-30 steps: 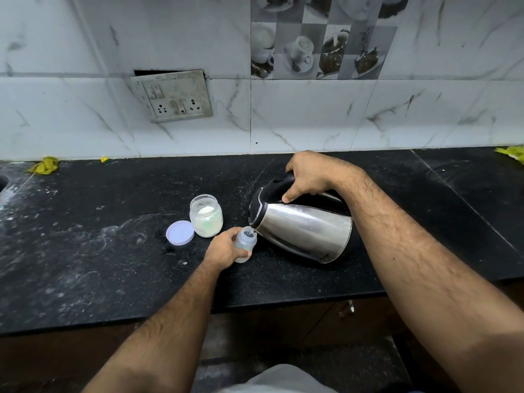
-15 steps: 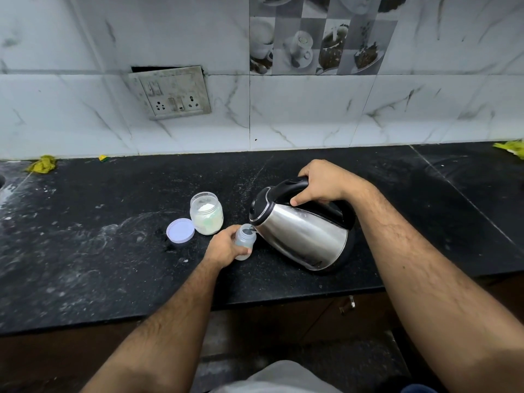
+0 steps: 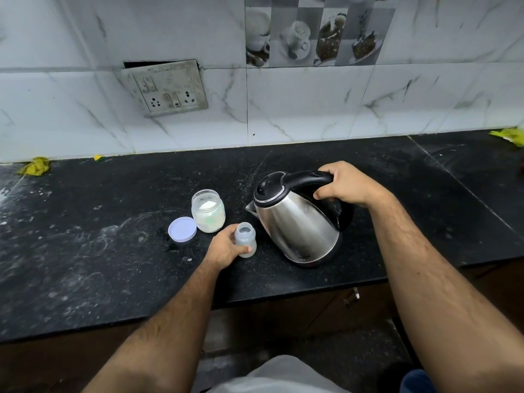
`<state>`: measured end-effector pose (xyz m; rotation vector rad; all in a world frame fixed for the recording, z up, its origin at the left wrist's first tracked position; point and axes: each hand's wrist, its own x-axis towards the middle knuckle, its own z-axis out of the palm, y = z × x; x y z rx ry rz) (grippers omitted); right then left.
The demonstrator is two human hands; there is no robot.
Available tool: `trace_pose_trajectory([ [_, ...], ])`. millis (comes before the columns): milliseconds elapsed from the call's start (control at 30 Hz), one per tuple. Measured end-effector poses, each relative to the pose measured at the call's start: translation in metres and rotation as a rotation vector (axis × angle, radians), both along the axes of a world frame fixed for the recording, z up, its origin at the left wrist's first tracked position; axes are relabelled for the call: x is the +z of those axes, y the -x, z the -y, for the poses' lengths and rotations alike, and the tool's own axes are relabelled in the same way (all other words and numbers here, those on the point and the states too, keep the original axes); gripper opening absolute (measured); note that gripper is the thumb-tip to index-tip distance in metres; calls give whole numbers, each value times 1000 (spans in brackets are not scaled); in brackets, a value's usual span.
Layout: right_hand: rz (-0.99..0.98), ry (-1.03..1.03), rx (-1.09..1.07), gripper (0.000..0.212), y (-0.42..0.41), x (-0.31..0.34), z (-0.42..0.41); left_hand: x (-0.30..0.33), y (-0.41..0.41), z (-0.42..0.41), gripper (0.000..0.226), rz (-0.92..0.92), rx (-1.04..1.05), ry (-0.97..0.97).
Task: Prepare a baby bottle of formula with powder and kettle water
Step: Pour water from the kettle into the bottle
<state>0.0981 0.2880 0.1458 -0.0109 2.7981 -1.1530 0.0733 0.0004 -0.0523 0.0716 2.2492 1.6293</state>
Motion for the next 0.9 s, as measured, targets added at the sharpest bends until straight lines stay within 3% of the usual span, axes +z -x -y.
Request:
trace_pose_trajectory([
  [267,-124,155,-142,22,10,-2,-5,-2,0,13,79,18,-42,-38],
  [400,-207,251,-240,34,21,-4,-8,-3,-1,20,73,16,-59,-18],
  [567,-289,383,-365,32,38,1,3,-5,-2,19,83,45,-31,-37],
  [700,-342,465,-412,38,63,2,14,-3,-3,11,65,45,-15,-10],
  [900,-331,535,-429,42,111,-6,22,-3,-1,3,55,43,28,-8],
])
